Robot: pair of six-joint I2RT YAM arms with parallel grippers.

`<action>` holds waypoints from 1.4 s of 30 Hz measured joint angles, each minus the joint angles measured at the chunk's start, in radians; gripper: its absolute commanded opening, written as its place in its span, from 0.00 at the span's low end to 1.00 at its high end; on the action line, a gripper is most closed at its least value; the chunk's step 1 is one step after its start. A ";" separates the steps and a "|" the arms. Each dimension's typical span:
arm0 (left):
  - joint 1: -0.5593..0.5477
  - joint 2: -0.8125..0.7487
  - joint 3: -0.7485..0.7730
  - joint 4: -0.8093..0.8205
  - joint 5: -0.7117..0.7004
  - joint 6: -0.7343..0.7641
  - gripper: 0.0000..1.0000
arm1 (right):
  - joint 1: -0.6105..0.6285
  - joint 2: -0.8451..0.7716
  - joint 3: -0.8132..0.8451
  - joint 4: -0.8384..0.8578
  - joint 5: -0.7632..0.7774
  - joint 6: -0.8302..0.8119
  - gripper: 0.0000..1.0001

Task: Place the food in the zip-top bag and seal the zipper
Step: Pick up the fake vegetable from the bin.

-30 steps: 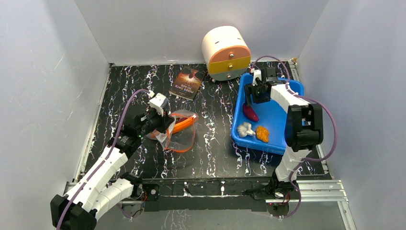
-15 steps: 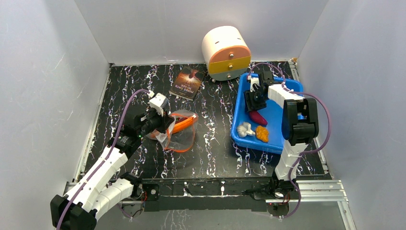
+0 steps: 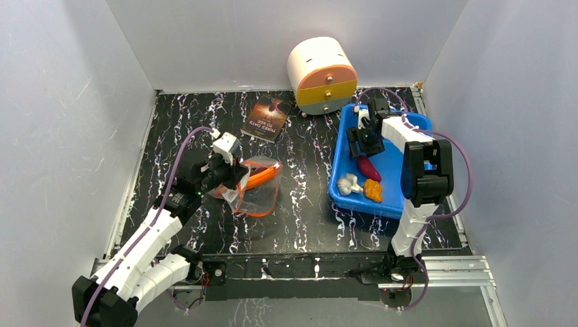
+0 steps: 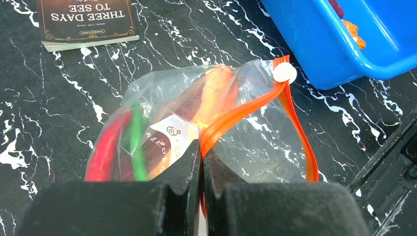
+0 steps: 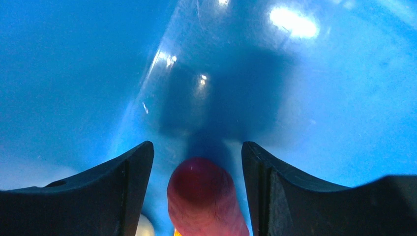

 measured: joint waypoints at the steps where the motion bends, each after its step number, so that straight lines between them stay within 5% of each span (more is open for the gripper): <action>1: 0.000 0.000 0.000 0.000 0.002 -0.001 0.00 | 0.002 0.000 0.016 -0.016 0.006 0.002 0.67; 5: 0.000 0.000 0.000 0.002 0.005 -0.004 0.00 | 0.004 0.002 0.041 -0.061 0.027 0.009 0.73; 18: 0.000 -0.008 0.000 0.002 0.013 -0.004 0.00 | 0.014 0.014 0.011 -0.135 0.101 0.008 0.45; 29: 0.000 -0.024 0.000 0.001 0.011 -0.003 0.00 | 0.016 0.009 0.015 -0.139 0.142 0.017 0.34; 42: 0.000 -0.038 0.000 0.000 -0.008 -0.008 0.00 | 0.081 -0.234 0.055 -0.085 0.224 0.063 0.29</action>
